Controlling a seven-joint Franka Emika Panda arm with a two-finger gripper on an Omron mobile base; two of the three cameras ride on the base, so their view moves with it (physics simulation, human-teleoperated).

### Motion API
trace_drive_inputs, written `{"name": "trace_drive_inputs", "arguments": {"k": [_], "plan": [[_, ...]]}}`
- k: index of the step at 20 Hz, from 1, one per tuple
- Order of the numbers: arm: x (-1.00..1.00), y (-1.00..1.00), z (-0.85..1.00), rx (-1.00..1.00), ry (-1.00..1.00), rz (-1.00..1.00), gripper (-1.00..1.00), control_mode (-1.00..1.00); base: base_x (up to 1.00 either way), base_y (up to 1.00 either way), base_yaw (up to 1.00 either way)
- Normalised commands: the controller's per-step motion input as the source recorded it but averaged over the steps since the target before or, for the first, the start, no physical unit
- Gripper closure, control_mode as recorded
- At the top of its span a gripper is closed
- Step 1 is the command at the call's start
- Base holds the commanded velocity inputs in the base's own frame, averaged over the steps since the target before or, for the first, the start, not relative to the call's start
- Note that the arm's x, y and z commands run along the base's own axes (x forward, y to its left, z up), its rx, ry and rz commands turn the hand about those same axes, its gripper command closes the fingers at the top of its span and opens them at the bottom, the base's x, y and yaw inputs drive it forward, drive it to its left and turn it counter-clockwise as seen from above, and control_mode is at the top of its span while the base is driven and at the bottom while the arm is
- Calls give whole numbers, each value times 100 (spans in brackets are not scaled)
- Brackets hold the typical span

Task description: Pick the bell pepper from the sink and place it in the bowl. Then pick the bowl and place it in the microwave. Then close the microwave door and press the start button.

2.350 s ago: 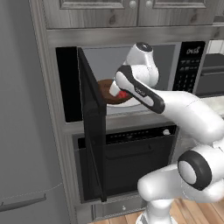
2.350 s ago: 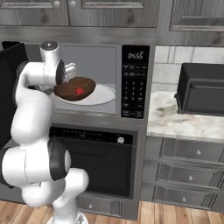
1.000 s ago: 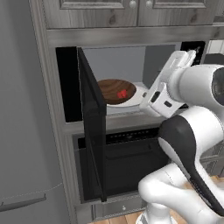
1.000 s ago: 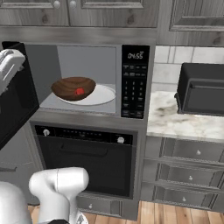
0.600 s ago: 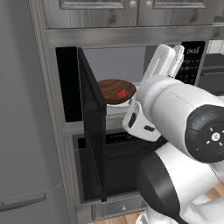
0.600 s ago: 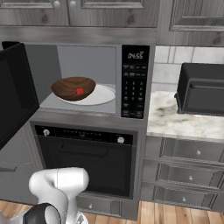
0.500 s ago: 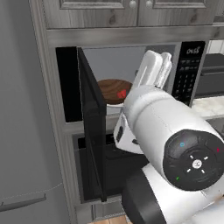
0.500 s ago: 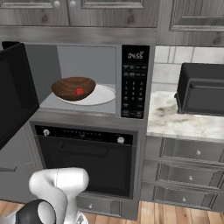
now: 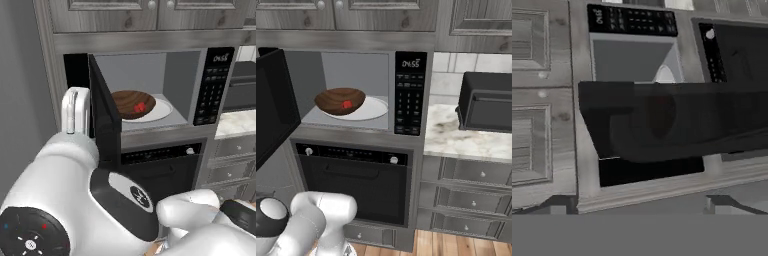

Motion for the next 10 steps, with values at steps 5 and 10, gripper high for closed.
{"name": "trace_drive_inputs", "arguments": {"k": [5,10], "plan": [[100,64,-97,-38,7,0,-100,-100,0,0,0],[100,-2,-59,-20,7,-6,-100,-100,0,0,0]]}}
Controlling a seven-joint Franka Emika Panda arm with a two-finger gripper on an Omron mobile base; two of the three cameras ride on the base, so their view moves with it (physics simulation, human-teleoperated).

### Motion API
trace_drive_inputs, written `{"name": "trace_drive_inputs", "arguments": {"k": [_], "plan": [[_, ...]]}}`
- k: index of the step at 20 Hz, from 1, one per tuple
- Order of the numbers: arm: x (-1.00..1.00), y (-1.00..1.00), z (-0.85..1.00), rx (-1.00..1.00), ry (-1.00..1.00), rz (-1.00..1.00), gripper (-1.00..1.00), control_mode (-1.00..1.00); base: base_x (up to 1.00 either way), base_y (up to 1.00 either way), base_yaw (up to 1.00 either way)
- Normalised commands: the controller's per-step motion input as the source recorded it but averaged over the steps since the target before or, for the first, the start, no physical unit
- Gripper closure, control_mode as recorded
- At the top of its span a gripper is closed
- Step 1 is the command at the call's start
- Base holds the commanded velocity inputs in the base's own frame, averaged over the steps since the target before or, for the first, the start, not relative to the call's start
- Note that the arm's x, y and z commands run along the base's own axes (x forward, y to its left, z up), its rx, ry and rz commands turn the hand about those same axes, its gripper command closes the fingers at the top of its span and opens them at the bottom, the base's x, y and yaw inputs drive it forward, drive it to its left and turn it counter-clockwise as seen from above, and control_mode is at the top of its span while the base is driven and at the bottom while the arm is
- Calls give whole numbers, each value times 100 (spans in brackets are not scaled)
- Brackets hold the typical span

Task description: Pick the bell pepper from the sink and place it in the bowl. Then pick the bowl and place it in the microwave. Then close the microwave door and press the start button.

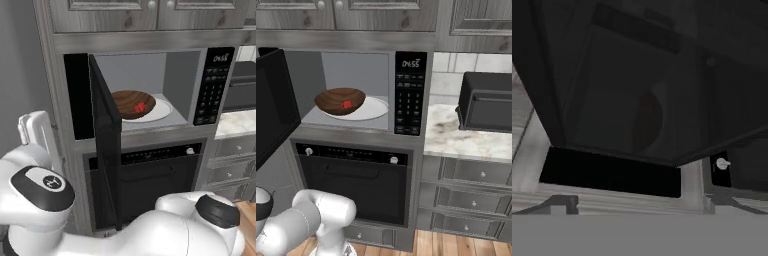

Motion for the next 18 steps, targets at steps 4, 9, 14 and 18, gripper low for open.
{"name": "trace_drive_inputs", "arguments": {"k": [4,9,14,18], "plan": [[100,-24,-49,-7,14,-9,-100,-100,0,0,0],[54,-94,-7,5,9,-17,-100,-100,0,0,0],[0,-100,0,12,0,-17,-100,-100,0,0,0],[0,-100,-7,14,0,-10,-100,-100,0,0,0]]}}
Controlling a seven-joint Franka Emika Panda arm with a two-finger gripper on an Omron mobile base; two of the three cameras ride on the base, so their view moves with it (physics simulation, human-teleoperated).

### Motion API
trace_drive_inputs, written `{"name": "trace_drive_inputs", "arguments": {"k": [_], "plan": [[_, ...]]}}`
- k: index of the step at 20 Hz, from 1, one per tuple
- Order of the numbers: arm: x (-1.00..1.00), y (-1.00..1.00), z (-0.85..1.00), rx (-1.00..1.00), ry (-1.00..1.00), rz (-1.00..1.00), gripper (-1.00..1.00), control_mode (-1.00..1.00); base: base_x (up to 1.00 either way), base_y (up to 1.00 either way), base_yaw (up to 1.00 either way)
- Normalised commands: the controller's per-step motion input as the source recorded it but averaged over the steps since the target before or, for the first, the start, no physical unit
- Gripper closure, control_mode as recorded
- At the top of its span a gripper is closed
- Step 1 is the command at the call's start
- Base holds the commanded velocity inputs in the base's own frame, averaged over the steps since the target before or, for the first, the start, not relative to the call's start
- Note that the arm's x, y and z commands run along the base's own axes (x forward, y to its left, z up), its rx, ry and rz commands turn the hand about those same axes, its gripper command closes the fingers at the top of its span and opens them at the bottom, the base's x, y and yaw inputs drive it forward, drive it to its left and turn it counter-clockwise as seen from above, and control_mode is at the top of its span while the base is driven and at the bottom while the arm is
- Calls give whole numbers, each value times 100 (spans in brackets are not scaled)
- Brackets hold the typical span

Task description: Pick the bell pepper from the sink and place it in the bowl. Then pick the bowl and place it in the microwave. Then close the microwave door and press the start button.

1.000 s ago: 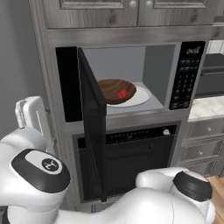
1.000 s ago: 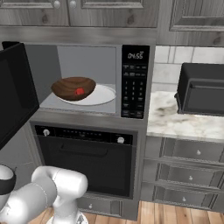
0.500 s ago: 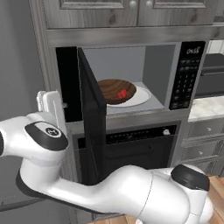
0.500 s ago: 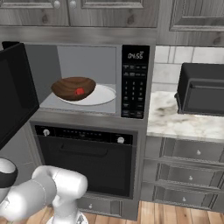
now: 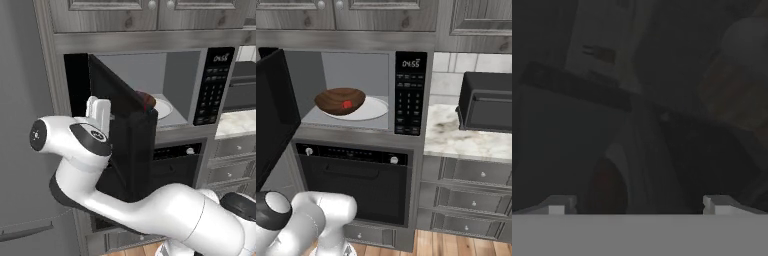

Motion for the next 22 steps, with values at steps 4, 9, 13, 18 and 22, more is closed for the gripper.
{"name": "trace_drive_inputs", "arguments": {"k": [4,9,13,18,22], "plan": [[1,-100,-4,14,-2,-4,-100,-100,0,0,0],[24,-100,0,13,-4,0,-100,-100,0,0,0],[51,-100,0,12,-7,0,-100,-100,0,0,0],[82,-100,0,7,-8,0,-100,-100,0,0,0],[100,-100,0,4,-6,1,-100,-100,0,0,0]]}}
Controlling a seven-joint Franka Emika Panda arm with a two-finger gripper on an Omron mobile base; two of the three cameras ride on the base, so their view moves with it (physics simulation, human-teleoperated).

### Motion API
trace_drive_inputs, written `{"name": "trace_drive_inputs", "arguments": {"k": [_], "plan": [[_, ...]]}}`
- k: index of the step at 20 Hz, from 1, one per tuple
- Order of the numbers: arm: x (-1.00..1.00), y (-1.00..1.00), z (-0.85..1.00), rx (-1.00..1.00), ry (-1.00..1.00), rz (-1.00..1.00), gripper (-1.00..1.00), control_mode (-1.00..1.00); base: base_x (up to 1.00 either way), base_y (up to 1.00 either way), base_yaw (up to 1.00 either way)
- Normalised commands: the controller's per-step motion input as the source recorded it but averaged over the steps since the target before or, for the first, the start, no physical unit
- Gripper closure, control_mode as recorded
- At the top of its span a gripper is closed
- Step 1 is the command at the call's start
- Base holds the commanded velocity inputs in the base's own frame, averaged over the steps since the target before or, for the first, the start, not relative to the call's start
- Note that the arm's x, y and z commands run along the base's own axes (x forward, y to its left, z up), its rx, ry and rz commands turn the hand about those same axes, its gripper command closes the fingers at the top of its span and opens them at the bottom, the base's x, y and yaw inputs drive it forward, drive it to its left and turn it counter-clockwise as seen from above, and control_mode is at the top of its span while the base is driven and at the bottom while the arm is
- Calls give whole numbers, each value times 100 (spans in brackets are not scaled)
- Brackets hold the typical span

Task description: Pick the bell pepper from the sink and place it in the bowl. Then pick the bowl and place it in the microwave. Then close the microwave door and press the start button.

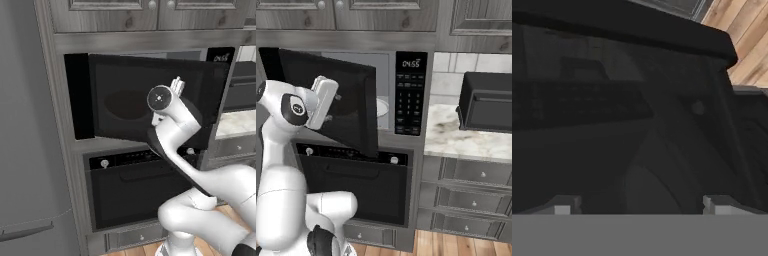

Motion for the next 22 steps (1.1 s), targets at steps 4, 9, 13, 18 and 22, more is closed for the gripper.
{"name": "trace_drive_inputs", "arguments": {"k": [4,9,13,18,22], "plan": [[100,-100,-3,3,-1,7,-100,-100,0,0,0],[100,-92,-21,0,0,8,-100,-100,0,0,0],[71,-64,-28,1,1,3,-100,-100,0,0,0],[73,-18,-30,0,3,0,-100,-100,0,0,0],[67,0,-16,3,0,5,-100,-100,0,0,0]]}}
